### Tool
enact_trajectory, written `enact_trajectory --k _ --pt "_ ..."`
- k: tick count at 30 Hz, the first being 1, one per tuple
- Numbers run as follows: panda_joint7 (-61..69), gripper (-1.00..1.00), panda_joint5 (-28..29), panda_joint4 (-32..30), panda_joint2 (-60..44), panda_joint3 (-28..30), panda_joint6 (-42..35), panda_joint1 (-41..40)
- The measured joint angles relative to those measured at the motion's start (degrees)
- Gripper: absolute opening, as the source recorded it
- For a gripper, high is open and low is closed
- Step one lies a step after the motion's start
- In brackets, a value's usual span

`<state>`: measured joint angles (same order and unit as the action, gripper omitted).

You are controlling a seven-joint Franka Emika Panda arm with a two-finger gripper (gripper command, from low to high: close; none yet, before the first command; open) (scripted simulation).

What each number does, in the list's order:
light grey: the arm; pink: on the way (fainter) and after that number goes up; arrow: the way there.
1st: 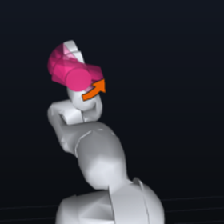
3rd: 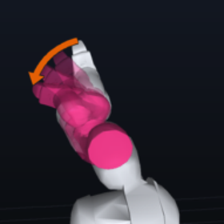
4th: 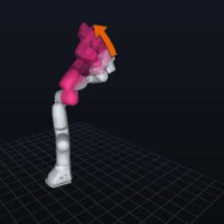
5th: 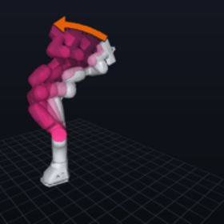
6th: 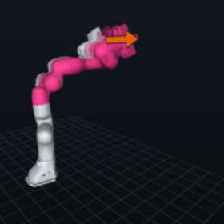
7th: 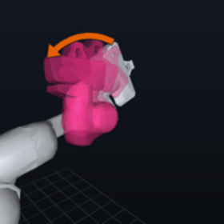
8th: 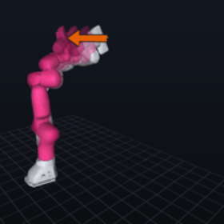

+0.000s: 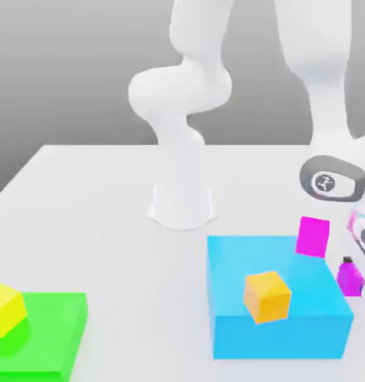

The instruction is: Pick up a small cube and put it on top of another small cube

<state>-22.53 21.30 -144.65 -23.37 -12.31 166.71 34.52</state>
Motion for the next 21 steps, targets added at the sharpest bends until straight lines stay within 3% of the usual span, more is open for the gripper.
enact_trajectory --k 5,10,21 --pt "-0.11 -1.0 0.15 -0.04 0.16 -0.37 -0.22 -0.36" --pt "6.18 -1.0 -8.16 -2.35 9.4 -6.87 -6.97 -5.13" --pt "-5.97 -1.0 -20.29 1.83 28.38 3.34 -29.04 -23.51"
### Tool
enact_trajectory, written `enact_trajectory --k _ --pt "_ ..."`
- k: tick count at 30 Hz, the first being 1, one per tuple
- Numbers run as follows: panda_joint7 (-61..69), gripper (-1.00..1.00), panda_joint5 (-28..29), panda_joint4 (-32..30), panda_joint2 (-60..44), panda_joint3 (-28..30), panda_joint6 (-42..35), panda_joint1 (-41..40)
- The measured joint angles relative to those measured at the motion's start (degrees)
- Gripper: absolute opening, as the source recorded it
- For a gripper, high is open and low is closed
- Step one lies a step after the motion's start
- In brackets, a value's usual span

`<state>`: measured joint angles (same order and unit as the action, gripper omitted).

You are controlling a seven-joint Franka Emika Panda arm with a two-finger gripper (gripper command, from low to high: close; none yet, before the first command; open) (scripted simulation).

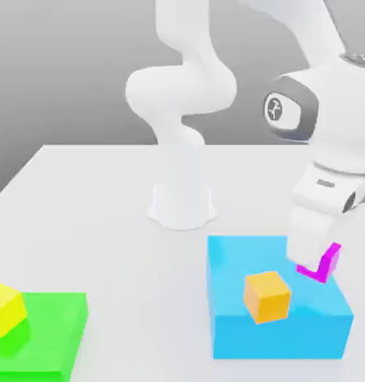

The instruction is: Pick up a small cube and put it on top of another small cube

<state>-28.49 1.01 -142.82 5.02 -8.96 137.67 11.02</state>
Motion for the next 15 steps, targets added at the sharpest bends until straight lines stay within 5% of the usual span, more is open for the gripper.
enact_trajectory --k 5,6,15 --pt "-2.64 -1.0 -1.68 -1.18 -2.74 1.68 4.04 -2.12" --pt "-2.88 1.0 -1.43 -1.61 -3.94 1.78 5.65 -2.07" --pt "-2.68 1.0 -1.8 -0.63 -1.13 1.71 1.91 -2.05"
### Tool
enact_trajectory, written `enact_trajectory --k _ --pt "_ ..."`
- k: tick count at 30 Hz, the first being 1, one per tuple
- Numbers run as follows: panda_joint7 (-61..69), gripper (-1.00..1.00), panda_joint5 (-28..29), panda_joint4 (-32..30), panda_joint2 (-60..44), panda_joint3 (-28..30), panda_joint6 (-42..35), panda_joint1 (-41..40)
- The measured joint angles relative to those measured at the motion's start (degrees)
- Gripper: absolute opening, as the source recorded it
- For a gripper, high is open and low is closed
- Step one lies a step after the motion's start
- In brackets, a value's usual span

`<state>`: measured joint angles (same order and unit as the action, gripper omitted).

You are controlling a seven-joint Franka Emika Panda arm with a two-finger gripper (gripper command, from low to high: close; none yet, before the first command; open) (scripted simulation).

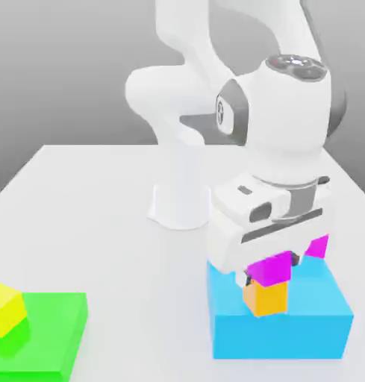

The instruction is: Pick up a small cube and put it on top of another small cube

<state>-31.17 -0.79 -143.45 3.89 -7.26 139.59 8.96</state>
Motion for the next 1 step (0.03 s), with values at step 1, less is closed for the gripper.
enact_trajectory --k 1 --pt "0.19 1.0 -0.25 0.59 1.7 0.06 -2.29 0.06"
